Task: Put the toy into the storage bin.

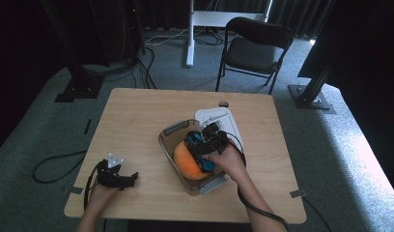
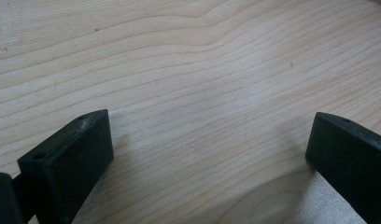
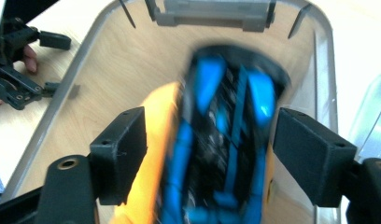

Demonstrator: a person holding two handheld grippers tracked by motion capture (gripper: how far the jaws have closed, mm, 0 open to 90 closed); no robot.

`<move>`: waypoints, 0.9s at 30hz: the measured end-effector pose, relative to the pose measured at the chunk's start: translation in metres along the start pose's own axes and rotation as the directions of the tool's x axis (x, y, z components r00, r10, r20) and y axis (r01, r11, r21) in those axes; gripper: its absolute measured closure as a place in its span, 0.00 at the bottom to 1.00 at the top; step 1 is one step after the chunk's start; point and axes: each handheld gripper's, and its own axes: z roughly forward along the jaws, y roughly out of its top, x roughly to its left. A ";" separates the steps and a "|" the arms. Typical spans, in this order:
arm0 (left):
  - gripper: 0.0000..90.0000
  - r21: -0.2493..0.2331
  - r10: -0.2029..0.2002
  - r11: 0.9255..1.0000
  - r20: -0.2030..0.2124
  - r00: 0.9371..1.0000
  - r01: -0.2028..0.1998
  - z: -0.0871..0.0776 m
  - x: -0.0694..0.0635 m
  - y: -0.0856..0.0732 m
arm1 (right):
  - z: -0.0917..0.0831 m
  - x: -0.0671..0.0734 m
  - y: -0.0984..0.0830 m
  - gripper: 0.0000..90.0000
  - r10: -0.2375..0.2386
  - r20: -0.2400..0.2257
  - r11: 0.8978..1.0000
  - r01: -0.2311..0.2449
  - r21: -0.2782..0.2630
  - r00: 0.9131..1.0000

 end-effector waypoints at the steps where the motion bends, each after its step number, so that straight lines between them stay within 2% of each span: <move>1: 0.01 0.000 0.001 1.000 0.000 1.000 -0.001 0.000 0.000 0.000 | -0.002 -0.001 -0.001 0.23 0.002 -0.002 1.000 -0.002 -0.012 1.000; 3: 0.01 0.000 0.001 1.000 0.000 1.000 -0.001 0.000 0.000 0.000 | -0.006 -0.006 -0.002 0.16 0.021 0.000 0.999 -0.021 -0.028 1.000; 5: 0.01 0.000 0.001 1.000 0.000 1.000 -0.001 0.000 0.000 0.000 | -0.007 -0.008 -0.003 0.14 0.026 -0.007 0.999 -0.026 -0.035 1.000; 7: 0.01 0.000 0.001 1.000 0.000 1.000 -0.001 0.000 0.000 0.000 | -0.011 -0.014 -0.006 0.14 0.044 0.021 0.998 -0.043 -0.055 0.999; 9: 0.01 0.000 0.001 1.000 0.000 1.000 -0.001 0.000 0.000 0.000 | -0.015 -0.019 -0.008 0.14 0.035 0.034 0.996 -0.032 -0.084 0.999; 13: 0.01 0.000 0.000 1.000 0.000 1.000 0.000 0.000 0.000 0.000 | -0.018 -0.023 -0.010 0.14 0.011 0.060 0.995 -0.005 -0.097 0.998; 14: 0.01 0.000 0.000 1.000 0.000 1.000 0.000 0.000 0.000 0.000 | -0.021 -0.032 -0.014 0.15 0.008 0.044 0.995 -0.003 -0.103 0.999; 16: 0.01 0.001 0.001 1.000 0.000 1.000 -0.001 0.000 0.000 0.000 | -0.023 -0.036 -0.017 0.15 0.006 0.062 0.994 0.001 -0.112 0.998; 21: 0.01 0.001 0.002 1.000 0.000 1.000 -0.002 0.000 0.000 0.000 | -0.027 -0.046 -0.023 0.15 0.024 0.073 0.993 -0.016 -0.120 0.997; 27: 0.01 0.001 0.002 1.000 0.000 1.000 -0.002 0.000 0.000 0.000 | -0.031 -0.055 -0.029 0.15 0.043 0.075 0.987 -0.031 -0.155 0.996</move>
